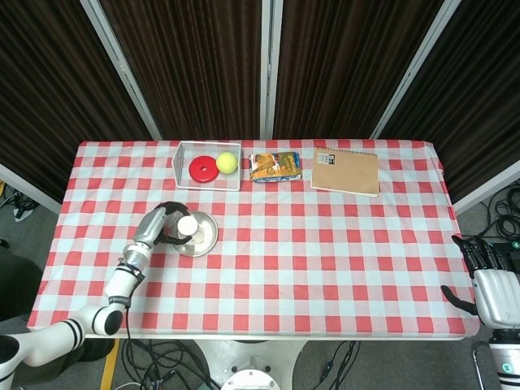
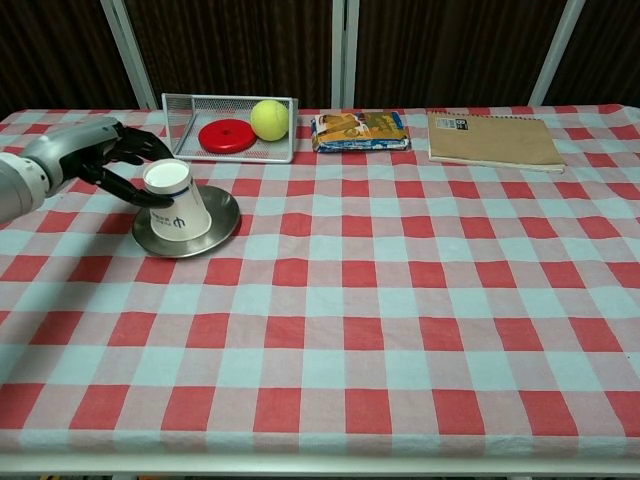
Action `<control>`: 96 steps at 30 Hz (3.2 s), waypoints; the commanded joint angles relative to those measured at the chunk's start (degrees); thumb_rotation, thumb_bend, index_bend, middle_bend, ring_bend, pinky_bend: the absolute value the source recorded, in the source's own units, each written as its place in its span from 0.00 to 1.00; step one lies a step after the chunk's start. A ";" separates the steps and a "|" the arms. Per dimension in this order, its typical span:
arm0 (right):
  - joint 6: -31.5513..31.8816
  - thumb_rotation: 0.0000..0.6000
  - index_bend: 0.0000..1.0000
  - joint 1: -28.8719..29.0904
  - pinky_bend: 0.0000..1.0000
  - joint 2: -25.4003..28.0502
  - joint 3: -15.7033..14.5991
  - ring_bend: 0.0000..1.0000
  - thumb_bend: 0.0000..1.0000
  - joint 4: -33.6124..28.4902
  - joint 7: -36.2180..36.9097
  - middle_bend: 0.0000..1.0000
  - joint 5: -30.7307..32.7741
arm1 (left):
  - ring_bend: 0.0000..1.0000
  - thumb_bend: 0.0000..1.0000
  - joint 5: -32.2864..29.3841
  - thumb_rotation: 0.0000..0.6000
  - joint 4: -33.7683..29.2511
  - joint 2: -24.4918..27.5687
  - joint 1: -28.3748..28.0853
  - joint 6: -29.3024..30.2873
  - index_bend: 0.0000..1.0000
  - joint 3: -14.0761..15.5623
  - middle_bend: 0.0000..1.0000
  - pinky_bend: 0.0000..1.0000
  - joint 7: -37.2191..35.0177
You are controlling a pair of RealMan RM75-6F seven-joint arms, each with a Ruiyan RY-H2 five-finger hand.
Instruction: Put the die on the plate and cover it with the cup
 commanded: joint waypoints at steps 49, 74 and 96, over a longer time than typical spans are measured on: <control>0.02 1.00 0.10 0.00 0.12 0.19 -0.27 0.05 0.11 -0.83 -0.79 0.17 -0.26 | 0.13 0.29 -1.97 0.93 3.28 -1.55 0.15 0.64 0.47 -1.06 0.25 0.10 2.33; -0.21 1.00 0.10 0.01 0.12 0.15 -0.37 0.05 0.11 -0.68 -0.62 0.17 -0.15 | 0.13 0.29 -2.44 0.99 5.83 -3.08 -0.48 1.51 0.47 -2.08 0.25 0.10 4.40; 0.15 1.00 0.10 -0.13 0.12 0.39 -0.38 0.05 0.11 -0.96 -0.84 0.17 -0.32 | 0.13 0.29 -1.69 0.98 4.80 -1.80 0.01 0.19 0.47 -1.57 0.25 0.10 0.98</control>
